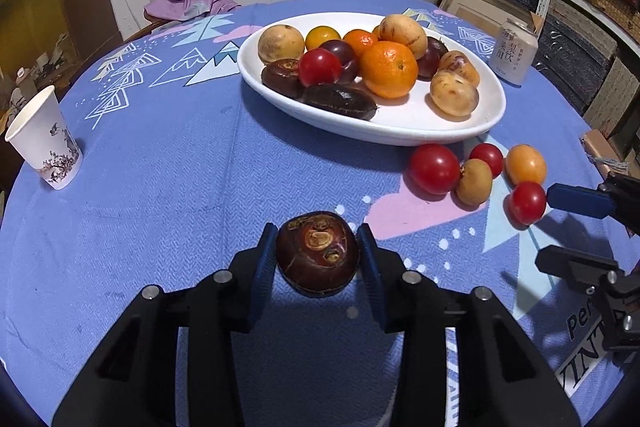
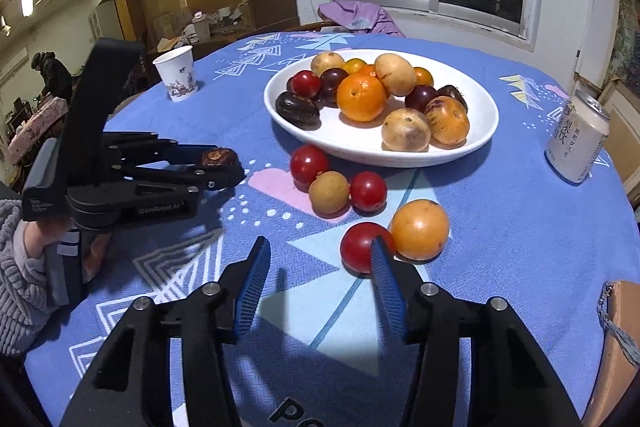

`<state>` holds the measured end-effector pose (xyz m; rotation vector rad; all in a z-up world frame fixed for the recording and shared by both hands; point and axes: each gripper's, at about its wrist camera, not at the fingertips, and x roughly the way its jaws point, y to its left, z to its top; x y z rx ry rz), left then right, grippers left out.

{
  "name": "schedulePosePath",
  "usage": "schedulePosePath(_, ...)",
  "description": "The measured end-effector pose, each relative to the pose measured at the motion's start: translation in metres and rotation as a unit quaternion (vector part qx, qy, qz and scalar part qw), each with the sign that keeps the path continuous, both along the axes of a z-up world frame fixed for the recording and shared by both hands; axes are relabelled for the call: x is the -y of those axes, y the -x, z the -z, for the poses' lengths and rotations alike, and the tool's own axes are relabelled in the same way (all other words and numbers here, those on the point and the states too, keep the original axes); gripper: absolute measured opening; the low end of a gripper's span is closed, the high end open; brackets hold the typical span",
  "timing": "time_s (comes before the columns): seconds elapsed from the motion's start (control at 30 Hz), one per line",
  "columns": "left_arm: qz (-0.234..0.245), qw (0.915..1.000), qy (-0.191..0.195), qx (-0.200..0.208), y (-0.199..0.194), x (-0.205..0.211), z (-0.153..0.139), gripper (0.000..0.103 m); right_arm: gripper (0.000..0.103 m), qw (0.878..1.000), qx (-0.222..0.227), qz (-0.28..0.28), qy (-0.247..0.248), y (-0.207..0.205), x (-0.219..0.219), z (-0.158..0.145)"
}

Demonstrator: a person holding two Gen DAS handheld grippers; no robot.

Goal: Organize fruits
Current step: 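Hold the dark red fruit with left tool while right tool grasps a red fruit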

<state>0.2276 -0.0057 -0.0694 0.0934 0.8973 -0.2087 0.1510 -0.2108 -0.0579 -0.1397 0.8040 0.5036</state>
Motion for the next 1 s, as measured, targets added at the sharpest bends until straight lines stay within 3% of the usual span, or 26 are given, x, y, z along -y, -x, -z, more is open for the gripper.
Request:
schedulePosePath(0.3,-0.004,1.0,-0.005,0.0,0.001,0.003,0.001,0.04,0.045,0.999,-0.002,0.042,0.022,-0.013,0.008,0.006)
schedulePosePath(0.53,-0.004,1.0,-0.006,0.0,0.001,0.003,0.001,0.041,0.043,0.999,0.007,0.018,0.029,-0.007,-0.003,0.006)
schedulePosePath(0.8,-0.005,1.0,-0.007,0.0,0.001,0.003,0.001,0.04,0.042,0.998,-0.025,0.039,0.035,-0.025,-0.004,0.017)
schedulePosePath(0.9,-0.006,1.0,-0.004,0.0,0.0,0.003,0.001,0.04,0.033,0.998,-0.028,0.046,0.026,-0.026,0.0,0.017)
schedulePosePath(1.0,-0.006,1.0,0.002,-0.001,0.0,0.001,0.001,0.04,0.032,0.998,-0.025,0.044,0.03,-0.025,-0.001,0.017)
